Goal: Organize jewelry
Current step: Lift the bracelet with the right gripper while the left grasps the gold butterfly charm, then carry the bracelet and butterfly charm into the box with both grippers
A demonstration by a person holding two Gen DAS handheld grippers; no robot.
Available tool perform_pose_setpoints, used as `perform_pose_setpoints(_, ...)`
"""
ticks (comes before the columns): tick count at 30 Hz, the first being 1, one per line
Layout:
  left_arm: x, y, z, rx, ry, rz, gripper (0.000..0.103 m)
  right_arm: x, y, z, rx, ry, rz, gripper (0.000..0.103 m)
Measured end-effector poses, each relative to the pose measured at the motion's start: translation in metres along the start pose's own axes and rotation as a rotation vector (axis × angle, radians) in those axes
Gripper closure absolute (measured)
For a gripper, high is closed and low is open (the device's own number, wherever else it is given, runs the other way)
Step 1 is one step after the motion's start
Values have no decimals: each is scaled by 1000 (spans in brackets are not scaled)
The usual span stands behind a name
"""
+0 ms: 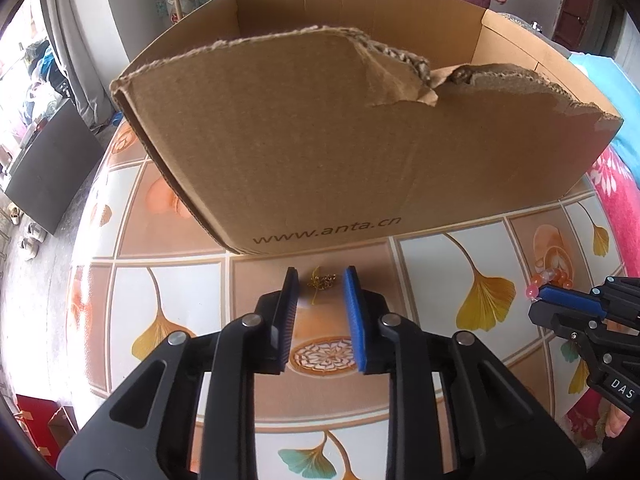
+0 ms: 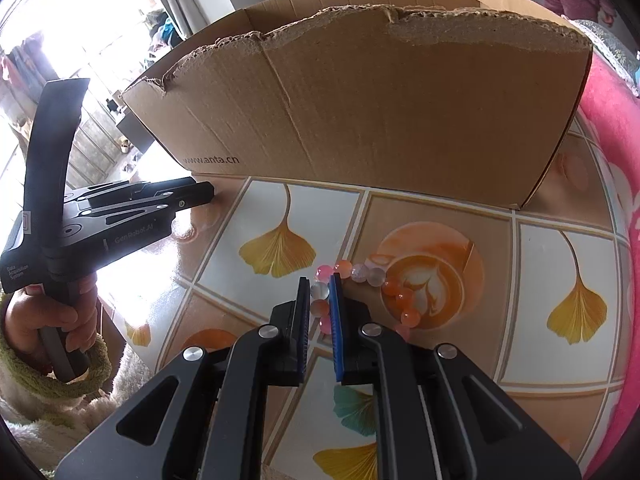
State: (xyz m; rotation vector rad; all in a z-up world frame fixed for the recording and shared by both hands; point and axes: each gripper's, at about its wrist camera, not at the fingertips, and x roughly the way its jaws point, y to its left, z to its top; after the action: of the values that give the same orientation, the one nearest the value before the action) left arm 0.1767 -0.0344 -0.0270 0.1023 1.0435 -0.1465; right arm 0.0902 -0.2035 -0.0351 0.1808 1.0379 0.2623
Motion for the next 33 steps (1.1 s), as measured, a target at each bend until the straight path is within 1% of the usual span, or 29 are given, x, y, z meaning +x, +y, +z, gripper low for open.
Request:
perform_pose_setpoints(5,0,-14,-2,-3,-2,-1,83,2,7,3,-4,3,-17,93)
perform_pose_setpoints(9,-2,-12,-6,-4,-7,-4,83,2,10,5,-3,6,-24,93)
perform_pose_setpoints(12,-6,4,-13,-4,-12,-7,84,4,12,5,-2,9,-29,93)
perform_pose_setpoints(14,-7,7,-15,-4,-15,-7,85,5,13,5,-4,9,-35,93)
perform_pose_setpoints(16,-8,9,-17,-5,-21,-6,89,6,14,5,-4,9,-40,93)
perform_pose_setpoints(19,-11,15,-22,-13,-35,-3,98,7,16,5,-3,7,-45,93)
perform_pose_setpoints(21,-12,20,-24,-24,-47,-25,100,7,16,4,2,5,-46,93)
perform_pose_setpoints(24,-14,25,-27,-22,-64,-30,102,5,16,3,11,3,-56,93)
perform_pose_setpoints(26,-17,30,-29,-28,-73,-51,102,2,13,2,35,-2,-42,93)
perform_pose_setpoints(30,-32,43,-39,-40,-111,-78,103,-13,7,0,76,-35,-27,93)
perform_pose_setpoints(33,-49,53,-41,-48,-136,-88,103,-26,0,0,113,-63,2,93)
